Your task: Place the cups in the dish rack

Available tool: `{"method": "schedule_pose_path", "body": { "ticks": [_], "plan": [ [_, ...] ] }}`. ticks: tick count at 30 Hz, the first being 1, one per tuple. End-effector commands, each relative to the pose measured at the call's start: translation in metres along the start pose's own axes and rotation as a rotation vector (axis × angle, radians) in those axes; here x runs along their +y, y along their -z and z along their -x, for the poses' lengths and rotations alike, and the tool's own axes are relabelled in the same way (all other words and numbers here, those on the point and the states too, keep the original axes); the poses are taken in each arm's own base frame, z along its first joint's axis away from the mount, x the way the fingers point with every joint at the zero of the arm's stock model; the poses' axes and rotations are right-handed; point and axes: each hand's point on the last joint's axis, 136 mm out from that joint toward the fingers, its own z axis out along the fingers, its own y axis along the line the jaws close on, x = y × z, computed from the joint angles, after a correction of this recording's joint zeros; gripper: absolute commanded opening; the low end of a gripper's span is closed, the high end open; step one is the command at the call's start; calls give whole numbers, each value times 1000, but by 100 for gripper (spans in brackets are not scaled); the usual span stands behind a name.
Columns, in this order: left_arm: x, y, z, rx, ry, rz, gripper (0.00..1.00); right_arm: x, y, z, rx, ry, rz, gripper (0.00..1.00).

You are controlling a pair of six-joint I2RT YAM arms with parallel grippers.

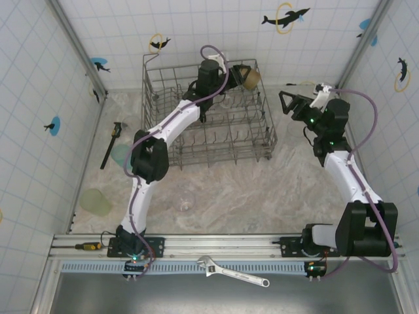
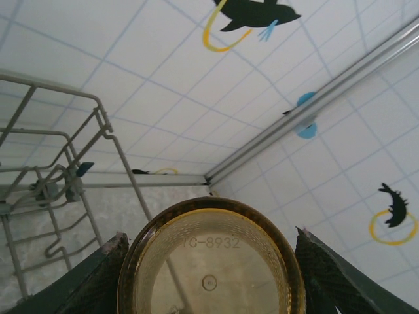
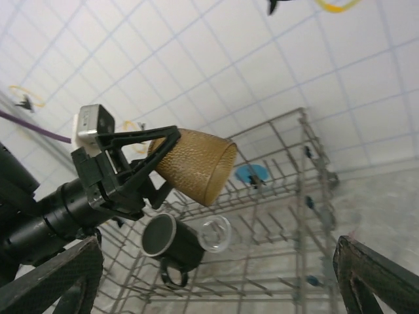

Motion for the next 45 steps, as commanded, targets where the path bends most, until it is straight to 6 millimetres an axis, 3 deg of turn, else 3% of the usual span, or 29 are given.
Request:
{"method": "schedule_pose_path", "body": {
  "ticks": [1,10,17,26,35,41,45],
  "plan": [
    [6,-12,6,-43,-71,0,0,-12,12,-4,-1,58,-72,94],
    [35,-23,-8,-49,-122,74,0,-29,24,-8,-1,73,-116,95],
    [37,-26,-17,-48,-211,118,0,-29,25,-6,-15,77,-112,95],
    [55,-34,-36,-23,-270,177,0,-26,26,-5,-27,78,-104,95],
    [55,-36,-42,-41,-381,241,0,-30,30,-2,-48,98,-132,95],
    [35,-37,-56,-37,-523,261,0,-24,34,3,-59,104,-123,95],
    [48,-38,-61,-23,-540,305,0,-20,36,7,-75,108,-109,95]
  ]
}}
